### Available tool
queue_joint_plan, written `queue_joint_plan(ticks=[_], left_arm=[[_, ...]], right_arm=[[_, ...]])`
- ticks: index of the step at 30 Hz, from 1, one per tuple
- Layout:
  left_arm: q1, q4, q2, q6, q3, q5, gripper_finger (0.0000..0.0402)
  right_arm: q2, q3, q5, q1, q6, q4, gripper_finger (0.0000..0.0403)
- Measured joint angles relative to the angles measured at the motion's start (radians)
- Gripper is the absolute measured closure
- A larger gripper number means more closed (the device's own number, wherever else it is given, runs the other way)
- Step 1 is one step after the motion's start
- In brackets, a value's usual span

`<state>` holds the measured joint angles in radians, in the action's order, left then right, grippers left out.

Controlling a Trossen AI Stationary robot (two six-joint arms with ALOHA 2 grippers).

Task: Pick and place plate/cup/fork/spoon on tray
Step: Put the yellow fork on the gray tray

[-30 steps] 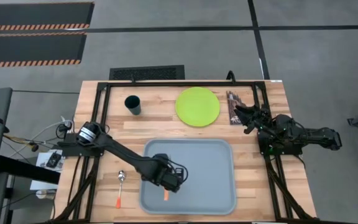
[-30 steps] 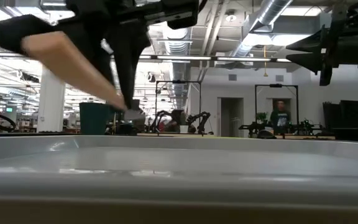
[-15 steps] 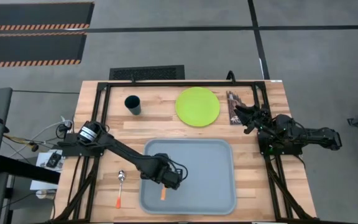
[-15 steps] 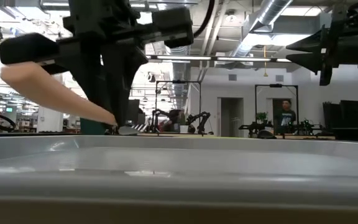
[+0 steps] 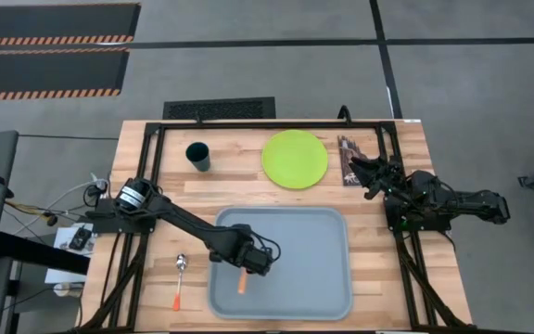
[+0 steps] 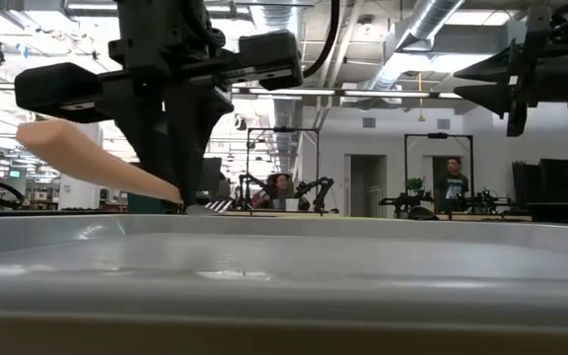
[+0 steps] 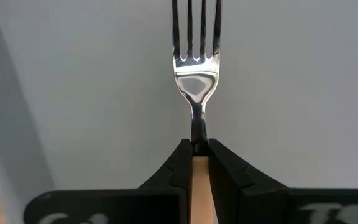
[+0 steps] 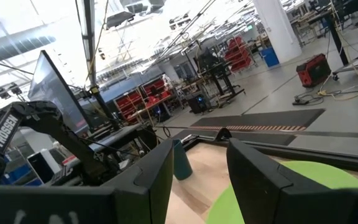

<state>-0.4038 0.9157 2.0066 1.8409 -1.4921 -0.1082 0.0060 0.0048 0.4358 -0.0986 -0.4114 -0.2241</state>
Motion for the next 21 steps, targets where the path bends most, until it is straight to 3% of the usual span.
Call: queue_joint_plan(ticks=[9, 21], left_arm=[[0.003, 0.007, 0.0, -0.078, 0.005, -0.018, 0.0385], [0.003, -0.004, 0.026, -0.065, 0.008, -0.164, 0.0385]], right_arm=[[0.0, 0.0, 0.0, 0.0, -0.04, 0.002, 0.0228], [0.0, 0.0, -0.001, 0.0, -0.112, 0.007, 0.0228]])
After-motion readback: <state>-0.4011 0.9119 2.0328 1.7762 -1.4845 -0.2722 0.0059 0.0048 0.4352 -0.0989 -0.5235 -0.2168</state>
